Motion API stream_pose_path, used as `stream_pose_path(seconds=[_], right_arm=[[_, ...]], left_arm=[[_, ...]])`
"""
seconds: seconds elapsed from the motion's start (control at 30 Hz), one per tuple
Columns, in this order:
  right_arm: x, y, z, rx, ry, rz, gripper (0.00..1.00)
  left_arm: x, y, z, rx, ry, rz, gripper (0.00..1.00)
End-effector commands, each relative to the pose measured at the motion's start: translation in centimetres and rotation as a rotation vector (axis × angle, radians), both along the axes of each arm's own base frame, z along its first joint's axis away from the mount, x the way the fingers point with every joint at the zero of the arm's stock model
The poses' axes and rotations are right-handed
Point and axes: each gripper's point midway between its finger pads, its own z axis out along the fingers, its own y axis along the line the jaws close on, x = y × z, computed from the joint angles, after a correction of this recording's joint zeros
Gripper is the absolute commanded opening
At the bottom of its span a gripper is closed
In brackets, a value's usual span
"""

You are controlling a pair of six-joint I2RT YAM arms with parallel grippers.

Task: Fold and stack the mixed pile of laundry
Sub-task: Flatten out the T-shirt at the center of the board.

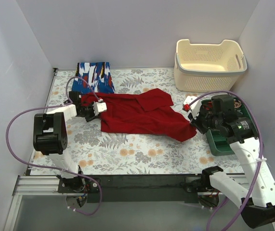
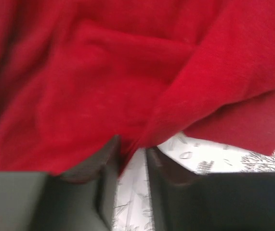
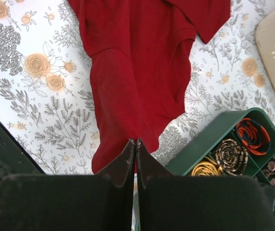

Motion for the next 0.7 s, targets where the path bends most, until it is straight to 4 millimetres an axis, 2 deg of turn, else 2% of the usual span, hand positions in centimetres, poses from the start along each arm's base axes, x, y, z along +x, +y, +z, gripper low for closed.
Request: stream_pose_path(seconds=[0.0, 0.03, 0.1, 0.13, 0.17, 0.2, 0.23, 0.27, 0.3, 0.37, 0.4, 0.47, 0.5, 0.57, 0.67], right_arm=[[1.1, -0.3, 2.6, 0.014, -0.064, -0.042, 0.01], [1.2, -0.2, 3.2, 0.019, -0.078, -0.043, 0.01], [1.2, -0.5, 3.9, 0.019, -0.096, -0.057, 0.01], [1.1, -1.0, 4.3, 0.005, -0.114, -0.074, 0.01], [0.4, -1.4, 4.9, -0.004, -0.137, -0.073, 0.01], [0.0, -1.9, 5.2, -0.025, -0.158, -0.067, 0.01], [-0.4, -2.5, 5.3, -0.048, -0.169, -0.080, 0.01], [-1.7, -3.1, 5.0, -0.061, -0.167, -0.081, 0.01], [-2.3, -3.4, 4.6, -0.077, -0.164, -0.074, 0.01], [-3.9, -4.1, 3.5, -0.098, -0.151, -0.076, 0.01], [-4.2, -4.4, 2.2, -0.117, -0.126, -0.071, 0.01], [-4.8, -4.6, 1.6, -0.121, -0.132, -0.062, 0.01], [-4.9, -4.6, 0.9, -0.128, -0.117, -0.059, 0.01], [-4.8, -4.6, 0.4, -0.134, -0.104, -0.057, 0.01], [-4.5, -3.8, -0.1, -0.113, -0.079, -0.027, 0.01]], left_arm=[[-0.7, 0.4, -0.3, 0.090, 0.011, -0.070, 0.14], [-0.5, 0.9, -0.1, 0.105, 0.009, -0.047, 0.05], [0.2, 2.1, 1.6, 0.096, -0.004, 0.022, 0.00], [0.7, 3.9, 4.0, 0.078, -0.056, 0.080, 0.00], [0.5, 4.9, 5.8, 0.066, -0.091, 0.094, 0.00], [0.1, 7.0, 7.6, 0.025, -0.138, 0.129, 0.00], [-0.4, 8.1, 9.2, 0.019, -0.186, 0.139, 0.00], [-1.3, 8.9, 12.3, 0.042, -0.294, 0.122, 0.00], [-2.3, 10.6, 12.9, 0.033, -0.325, 0.155, 0.00], [-4.1, 11.4, 15.0, 0.068, -0.402, 0.150, 0.00], [-4.9, 12.4, 14.9, 0.085, -0.420, 0.161, 0.00], [-5.4, 12.7, 15.6, 0.088, -0.469, 0.172, 0.00], [-5.7, 12.8, 14.8, 0.078, -0.454, 0.194, 0.00], [-5.2, 13.5, 14.6, 0.094, -0.472, 0.219, 0.00], [-4.6, 13.9, 13.0, 0.065, -0.415, 0.238, 0.00]])
